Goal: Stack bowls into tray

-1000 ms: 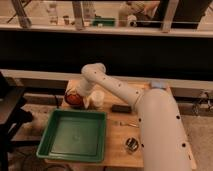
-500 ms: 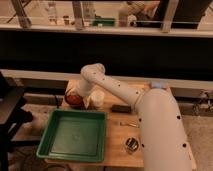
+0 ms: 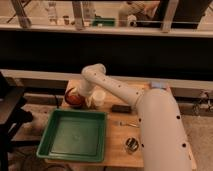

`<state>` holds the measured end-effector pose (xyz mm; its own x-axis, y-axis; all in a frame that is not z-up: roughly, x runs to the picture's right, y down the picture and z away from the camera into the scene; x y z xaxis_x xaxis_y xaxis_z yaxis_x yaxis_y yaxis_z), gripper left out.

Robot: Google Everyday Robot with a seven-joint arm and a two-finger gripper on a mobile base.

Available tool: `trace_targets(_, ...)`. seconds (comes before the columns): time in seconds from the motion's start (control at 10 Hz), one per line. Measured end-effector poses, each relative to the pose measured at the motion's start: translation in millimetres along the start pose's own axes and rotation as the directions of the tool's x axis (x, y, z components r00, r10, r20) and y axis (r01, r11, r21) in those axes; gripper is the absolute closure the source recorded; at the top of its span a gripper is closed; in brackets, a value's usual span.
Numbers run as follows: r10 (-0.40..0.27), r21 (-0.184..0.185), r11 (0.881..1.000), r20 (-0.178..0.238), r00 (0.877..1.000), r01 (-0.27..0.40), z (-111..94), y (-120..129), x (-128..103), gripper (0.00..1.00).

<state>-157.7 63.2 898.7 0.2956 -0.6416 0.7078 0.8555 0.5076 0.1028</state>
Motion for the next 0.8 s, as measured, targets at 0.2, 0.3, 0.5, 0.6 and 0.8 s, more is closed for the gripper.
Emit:
trace_targets(0.2, 0.001, 0.011, 1.0, 0.014, 1.0, -0.001, 6.4, 1.8, 1.0, 0.2)
trace_targets(0.3, 0.0, 0.021, 1.0, 0.017, 1.0, 0.0, 8.6, 1.0, 2.4, 0.2)
trace_targets(0.5, -0.003, 0.015, 1.0, 0.015, 1.0, 0.003, 6.3, 1.9, 2.4, 0.3)
trace_targets(0.6, -0.003, 0.013, 1.0, 0.015, 1.0, 0.002, 5.4, 2.7, 2.6, 0.41)
trace_targets(0.8, -0.004, -0.001, 1.0, 0.011, 1.0, 0.004, 7.2, 8.3, 4.1, 0.62)
